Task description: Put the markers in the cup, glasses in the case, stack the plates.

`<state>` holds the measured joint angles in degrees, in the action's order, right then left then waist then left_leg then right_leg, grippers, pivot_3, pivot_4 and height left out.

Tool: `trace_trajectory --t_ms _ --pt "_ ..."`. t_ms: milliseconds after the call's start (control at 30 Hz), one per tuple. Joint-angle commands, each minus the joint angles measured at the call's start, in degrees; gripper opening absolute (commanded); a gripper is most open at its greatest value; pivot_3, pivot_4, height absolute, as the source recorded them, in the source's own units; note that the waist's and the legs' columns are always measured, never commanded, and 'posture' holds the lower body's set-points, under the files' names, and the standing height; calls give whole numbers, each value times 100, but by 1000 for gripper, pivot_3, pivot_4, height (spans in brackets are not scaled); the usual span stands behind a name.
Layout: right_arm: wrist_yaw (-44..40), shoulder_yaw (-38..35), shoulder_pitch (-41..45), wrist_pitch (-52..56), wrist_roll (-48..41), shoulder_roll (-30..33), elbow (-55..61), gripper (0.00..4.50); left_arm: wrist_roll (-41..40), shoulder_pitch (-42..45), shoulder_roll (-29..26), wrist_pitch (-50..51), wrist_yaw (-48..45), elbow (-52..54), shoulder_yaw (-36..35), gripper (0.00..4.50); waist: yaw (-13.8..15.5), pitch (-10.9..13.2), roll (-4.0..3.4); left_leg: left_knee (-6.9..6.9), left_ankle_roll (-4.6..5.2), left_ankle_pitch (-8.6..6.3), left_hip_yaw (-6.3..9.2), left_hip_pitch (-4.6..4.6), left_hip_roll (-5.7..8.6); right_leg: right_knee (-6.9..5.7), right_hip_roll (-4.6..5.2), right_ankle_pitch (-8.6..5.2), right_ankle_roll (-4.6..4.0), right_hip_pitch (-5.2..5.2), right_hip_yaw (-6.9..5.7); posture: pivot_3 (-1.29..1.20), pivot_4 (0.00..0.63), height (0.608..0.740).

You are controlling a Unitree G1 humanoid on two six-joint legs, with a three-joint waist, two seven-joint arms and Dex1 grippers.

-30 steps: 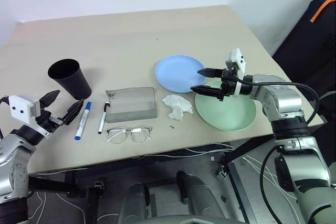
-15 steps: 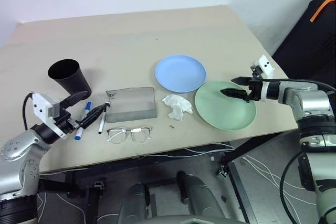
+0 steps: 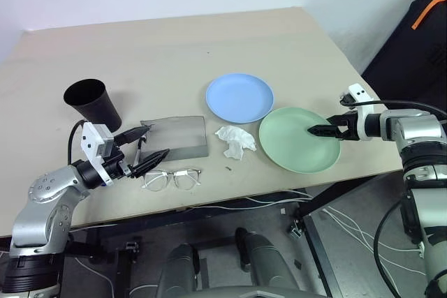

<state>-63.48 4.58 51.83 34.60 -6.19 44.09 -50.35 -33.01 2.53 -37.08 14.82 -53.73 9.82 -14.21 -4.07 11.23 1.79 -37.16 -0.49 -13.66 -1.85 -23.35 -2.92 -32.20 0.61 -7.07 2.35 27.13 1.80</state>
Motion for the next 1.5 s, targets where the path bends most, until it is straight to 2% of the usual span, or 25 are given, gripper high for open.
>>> trace_trajectory --t_ms 33,233,367,500,733,833,933,1067,1200,1400,1500 --pt "-57 -61 219 -49 87 127 -86 3247 74 92 -30 -68 -7 110 20 4500 1 0 0 -1 0 0 0 0 1 0 0 0 0 0 0 0 150 733" --pt "-124 -64 306 -85 200 171 -164 1191 235 210 51 -282 -62 -158 91 4500 2 0 0 -1 0 0 0 0 1 -1 0 0 0 0 1 0 150 733" --pt "-229 22 493 -88 366 296 -320 17 238 324 73 -338 -105 -343 76 4500 -1 0 0 -2 0 0 -2 3 1 -4 0 0 0 -2 3 0 150 733" --pt "-534 40 637 -60 383 438 -323 17 280 395 75 -394 -195 -509 101 4500 22 0 -1 -3 0 0 -1 4 3 -6 1 0 0 -3 3 0 150 733" --pt "-1567 -89 869 508 3 594 160 17 343 471 124 -474 -277 -693 158 4500 2 1 -1 -6 0 0 -6 0 5 -4 4 0 0 -1 7 0 150 733" --pt "-1503 -281 1211 707 -146 453 47 17 350 490 136 -413 -236 -627 171 4500 -11 4 -8 -6 0 0 -14 4 5 -15 0 0 1 6 20 0 150 733" --pt "-958 -429 1640 619 -152 149 -356 17 340 516 123 -339 -166 -527 165 4500 -18 5 -9 -5 0 0 -12 13 6 -22 -7 1 1 7 25 0 150 733" --pt "511 -800 2312 402 -134 -429 -1317 17 312 536 115 -230 -65 -372 154 4500 -46 4 -8 -5 0 0 -9 18 6 -23 -8 2 1 5 26 0 150 733" --pt "1527 -1237 2742 103 -313 -962 -1928 17 288 563 130 -181 9 -312 115 4500 -36 5 -8 -2 0 0 -11 8 7 -22 -6 2 0 9 27 0 150 733" --pt "3035 -1704 2902 -667 -361 -1678 -2394 17 314 531 105 -183 42 -278 99 4500 -8 5 -8 2 2 1 -34 0 7 -18 -5 0 5 19 51 0 150 733" --pt "3422 -1802 2888 -785 -316 -1981 -2509 17 302 443 98 -173 74 -191 64 4500 -10 4 -8 1 2 1 -41 2 7 -17 -3 1 6 17 56 0 150 733"
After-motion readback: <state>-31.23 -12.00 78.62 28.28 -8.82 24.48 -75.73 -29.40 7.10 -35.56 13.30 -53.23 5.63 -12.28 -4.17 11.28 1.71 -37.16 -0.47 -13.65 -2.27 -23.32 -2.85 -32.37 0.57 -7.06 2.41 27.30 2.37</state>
